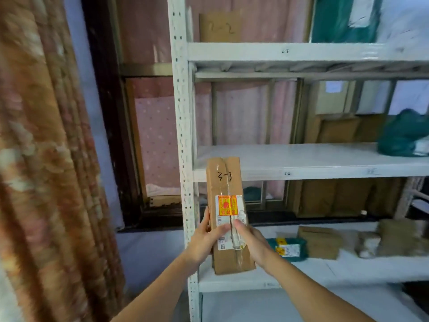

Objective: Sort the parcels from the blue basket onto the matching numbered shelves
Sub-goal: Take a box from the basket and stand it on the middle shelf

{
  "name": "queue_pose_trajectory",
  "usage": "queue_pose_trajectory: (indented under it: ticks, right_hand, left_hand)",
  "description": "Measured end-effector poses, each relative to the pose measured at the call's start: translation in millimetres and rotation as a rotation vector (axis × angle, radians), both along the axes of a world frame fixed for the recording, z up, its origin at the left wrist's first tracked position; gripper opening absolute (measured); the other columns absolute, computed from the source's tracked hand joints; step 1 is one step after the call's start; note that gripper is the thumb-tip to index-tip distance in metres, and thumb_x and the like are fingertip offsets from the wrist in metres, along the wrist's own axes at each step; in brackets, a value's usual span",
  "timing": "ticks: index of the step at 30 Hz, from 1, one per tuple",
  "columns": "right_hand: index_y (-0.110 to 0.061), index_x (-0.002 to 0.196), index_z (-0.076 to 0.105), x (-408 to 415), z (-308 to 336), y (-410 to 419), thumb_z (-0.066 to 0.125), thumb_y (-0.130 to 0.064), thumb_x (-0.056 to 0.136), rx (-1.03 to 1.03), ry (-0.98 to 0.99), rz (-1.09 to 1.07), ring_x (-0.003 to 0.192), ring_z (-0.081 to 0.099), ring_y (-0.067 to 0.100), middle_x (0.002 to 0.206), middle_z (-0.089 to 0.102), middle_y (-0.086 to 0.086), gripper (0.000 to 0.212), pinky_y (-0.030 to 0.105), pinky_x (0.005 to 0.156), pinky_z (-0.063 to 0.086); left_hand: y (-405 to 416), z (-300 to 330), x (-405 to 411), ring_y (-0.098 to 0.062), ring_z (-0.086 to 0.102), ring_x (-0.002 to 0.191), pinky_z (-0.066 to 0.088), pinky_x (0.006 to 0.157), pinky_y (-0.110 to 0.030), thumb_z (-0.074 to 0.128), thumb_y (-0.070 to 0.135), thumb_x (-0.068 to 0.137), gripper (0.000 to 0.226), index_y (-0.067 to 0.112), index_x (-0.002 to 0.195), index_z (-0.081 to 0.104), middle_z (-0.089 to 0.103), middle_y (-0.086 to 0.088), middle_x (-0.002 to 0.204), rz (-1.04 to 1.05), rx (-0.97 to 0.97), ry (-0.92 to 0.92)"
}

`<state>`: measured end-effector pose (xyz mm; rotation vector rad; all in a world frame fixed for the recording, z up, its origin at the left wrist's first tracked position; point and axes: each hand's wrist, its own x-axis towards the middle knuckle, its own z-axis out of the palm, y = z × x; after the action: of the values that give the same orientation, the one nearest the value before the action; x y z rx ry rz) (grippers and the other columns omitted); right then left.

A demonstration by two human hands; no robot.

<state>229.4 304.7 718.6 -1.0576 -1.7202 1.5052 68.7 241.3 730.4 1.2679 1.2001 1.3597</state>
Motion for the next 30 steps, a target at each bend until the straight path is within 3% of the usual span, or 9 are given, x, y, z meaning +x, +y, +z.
queue_pose_trajectory:
  ticks: [3, 8, 12, 15, 19, 22, 26, 30]
  right_hand:
    - [-0.039, 0.125, 0.061, 54, 8, -1, 0.048, -0.077, 0.078, -0.006, 0.024, -0.094, 0.097, 0.073, 0.009, 0.105, 0.077, -0.01, 0.062, 0.029, 0.085, 0.055]
    - [-0.037, 0.131, 0.059, 149, 21, -5, 0.052, -0.077, 0.076, 0.015, 0.035, -0.187, 0.102, 0.073, 0.013, 0.109, 0.076, -0.009, 0.068, 0.043, 0.101, 0.054]
    - [-0.033, 0.131, 0.059, 230, 32, -15, 0.051, -0.07, 0.083, 0.05, 0.032, -0.287, 0.099, 0.073, 0.012, 0.108, 0.077, -0.007, 0.062, 0.033, 0.09, 0.057]
    - [-0.038, 0.13, 0.056, 290, 34, -22, 0.046, -0.074, 0.087, 0.064, -0.01, -0.347, 0.101, 0.071, 0.01, 0.112, 0.074, -0.011, 0.057, 0.026, 0.085, 0.056]
    - [-0.044, 0.132, 0.056, 363, 27, -28, 0.046, -0.088, 0.072, 0.052, -0.031, -0.434, 0.105, 0.07, 0.009, 0.113, 0.074, -0.014, 0.075, 0.038, 0.102, 0.053]
    - [-0.038, 0.127, 0.06, 410, 22, -33, 0.049, -0.079, 0.074, 0.03, 0.007, -0.503, 0.098, 0.073, 0.006, 0.105, 0.077, -0.013, 0.068, 0.031, 0.093, 0.054]
    - [-0.039, 0.132, 0.057, 448, 13, -33, 0.047, -0.081, 0.081, 0.006, -0.022, -0.55, 0.101, 0.072, 0.006, 0.109, 0.076, -0.012, 0.067, 0.028, 0.088, 0.054]
    - [-0.036, 0.134, 0.057, 471, 9, -20, 0.046, -0.069, 0.091, -0.002, -0.01, -0.582, 0.101, 0.072, 0.007, 0.11, 0.076, -0.01, 0.055, 0.029, 0.09, 0.055]
  left_hand:
    - [9, 13, 51, -0.017, 0.07, 0.113, 0.056, 0.096, -0.038, 0.073, 0.033, 0.092, 0.064, 0.048, 0.144, 0.04, 0.072, 0.005, 0.125, -0.105, 0.007, 0.015]
    - [24, 26, 142, -0.013, 0.072, 0.108, 0.058, 0.086, -0.03, 0.071, 0.037, 0.091, 0.063, 0.047, 0.145, 0.039, 0.073, 0.008, 0.12, -0.194, -0.013, 0.031]
    - [35, 29, 223, -0.011, 0.071, 0.108, 0.058, 0.087, -0.031, 0.071, 0.043, 0.09, 0.064, 0.049, 0.145, 0.038, 0.072, 0.011, 0.121, -0.257, -0.028, 0.044]
    - [47, 24, 279, -0.013, 0.07, 0.111, 0.058, 0.094, -0.039, 0.078, 0.056, 0.08, 0.084, 0.049, 0.15, 0.033, 0.071, 0.011, 0.125, -0.318, -0.052, 0.036]
    - [59, 17, 346, -0.013, 0.071, 0.111, 0.058, 0.096, -0.043, 0.082, 0.067, 0.068, 0.109, 0.048, 0.156, 0.022, 0.071, 0.011, 0.126, -0.394, -0.089, 0.07]
    - [64, 12, 395, -0.013, 0.072, 0.108, 0.061, 0.089, -0.037, 0.08, 0.06, 0.076, 0.1, 0.049, 0.156, 0.022, 0.073, 0.011, 0.121, -0.432, -0.095, 0.095]
    - [65, 8, 436, -0.008, 0.074, 0.101, 0.059, 0.071, -0.023, 0.073, 0.055, 0.084, 0.077, 0.051, 0.149, 0.033, 0.075, 0.014, 0.114, -0.454, -0.113, 0.124]
    - [76, 9, 462, -0.005, 0.074, 0.098, 0.058, 0.067, -0.019, 0.07, 0.05, 0.087, 0.056, 0.057, 0.135, 0.042, 0.075, 0.016, 0.11, -0.474, -0.111, 0.121]
